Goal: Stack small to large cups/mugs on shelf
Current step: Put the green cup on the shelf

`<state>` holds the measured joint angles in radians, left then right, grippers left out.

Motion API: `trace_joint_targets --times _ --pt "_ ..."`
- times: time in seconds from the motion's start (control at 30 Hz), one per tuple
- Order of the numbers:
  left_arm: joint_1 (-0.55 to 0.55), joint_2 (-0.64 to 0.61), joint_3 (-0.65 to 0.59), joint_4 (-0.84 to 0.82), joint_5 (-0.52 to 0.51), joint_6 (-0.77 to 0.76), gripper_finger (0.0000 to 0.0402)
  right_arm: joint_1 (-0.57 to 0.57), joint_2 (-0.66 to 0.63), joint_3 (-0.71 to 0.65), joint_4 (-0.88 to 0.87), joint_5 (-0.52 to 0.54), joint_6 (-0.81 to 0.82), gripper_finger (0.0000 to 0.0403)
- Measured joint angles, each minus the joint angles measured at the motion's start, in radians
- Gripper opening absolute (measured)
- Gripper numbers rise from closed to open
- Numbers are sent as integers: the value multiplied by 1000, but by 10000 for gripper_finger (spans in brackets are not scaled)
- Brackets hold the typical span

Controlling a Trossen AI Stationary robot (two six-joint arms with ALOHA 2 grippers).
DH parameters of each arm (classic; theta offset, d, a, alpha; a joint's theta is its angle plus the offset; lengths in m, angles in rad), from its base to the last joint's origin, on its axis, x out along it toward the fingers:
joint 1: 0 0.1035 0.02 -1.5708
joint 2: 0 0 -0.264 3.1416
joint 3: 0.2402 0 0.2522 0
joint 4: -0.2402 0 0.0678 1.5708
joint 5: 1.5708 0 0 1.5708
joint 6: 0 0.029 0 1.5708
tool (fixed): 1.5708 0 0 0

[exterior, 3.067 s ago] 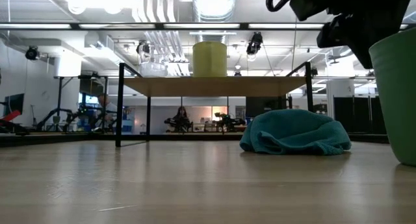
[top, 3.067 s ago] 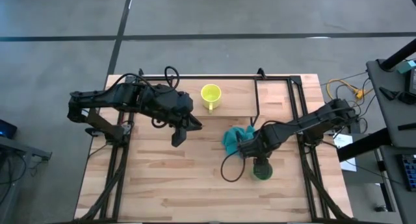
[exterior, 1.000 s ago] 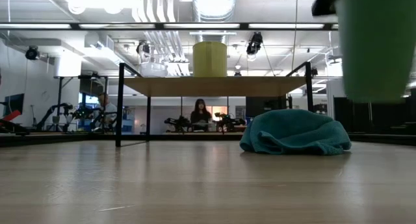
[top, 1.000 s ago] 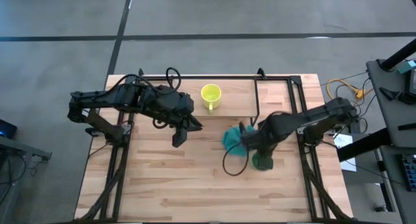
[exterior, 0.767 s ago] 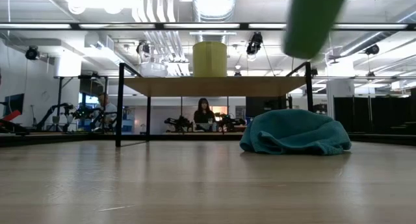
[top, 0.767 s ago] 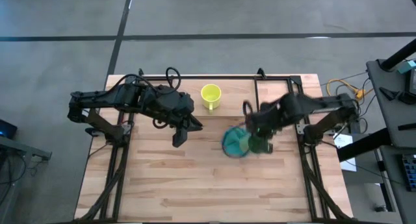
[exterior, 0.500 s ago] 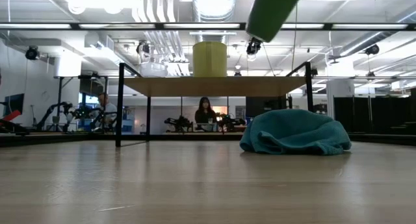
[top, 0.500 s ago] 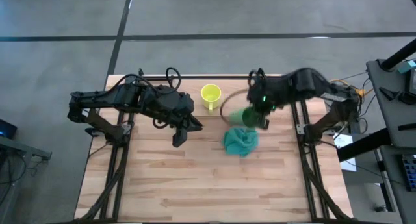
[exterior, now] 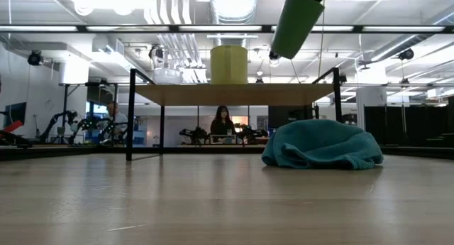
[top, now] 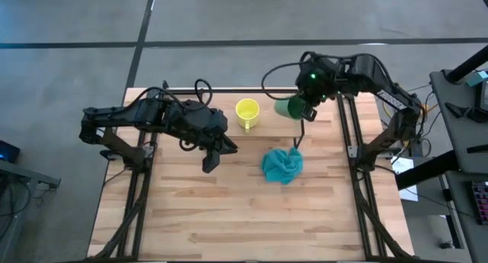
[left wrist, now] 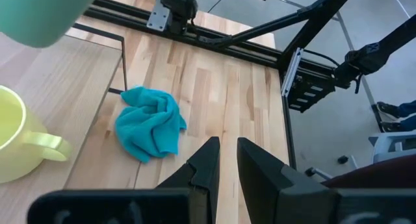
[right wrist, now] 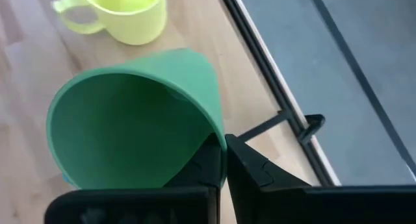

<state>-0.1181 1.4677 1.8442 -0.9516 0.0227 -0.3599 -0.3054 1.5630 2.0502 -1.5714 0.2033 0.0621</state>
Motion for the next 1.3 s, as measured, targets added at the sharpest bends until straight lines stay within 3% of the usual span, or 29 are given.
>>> trace_joint_targets --times 0.23,0.67,0.77,1.3 --pt "0 0 0 0 0 0 40 -84 37 -2 0 -106 -110 9" --pt "0 0 1 0 4 1 40 -154 133 -4 1 -139 -278 9" --pt "0 0 2 0 17 7 40 -176 150 -4 1 -190 -311 9" --pt "2 2 2 4 23 9 40 -234 150 -11 0 -336 -415 9"
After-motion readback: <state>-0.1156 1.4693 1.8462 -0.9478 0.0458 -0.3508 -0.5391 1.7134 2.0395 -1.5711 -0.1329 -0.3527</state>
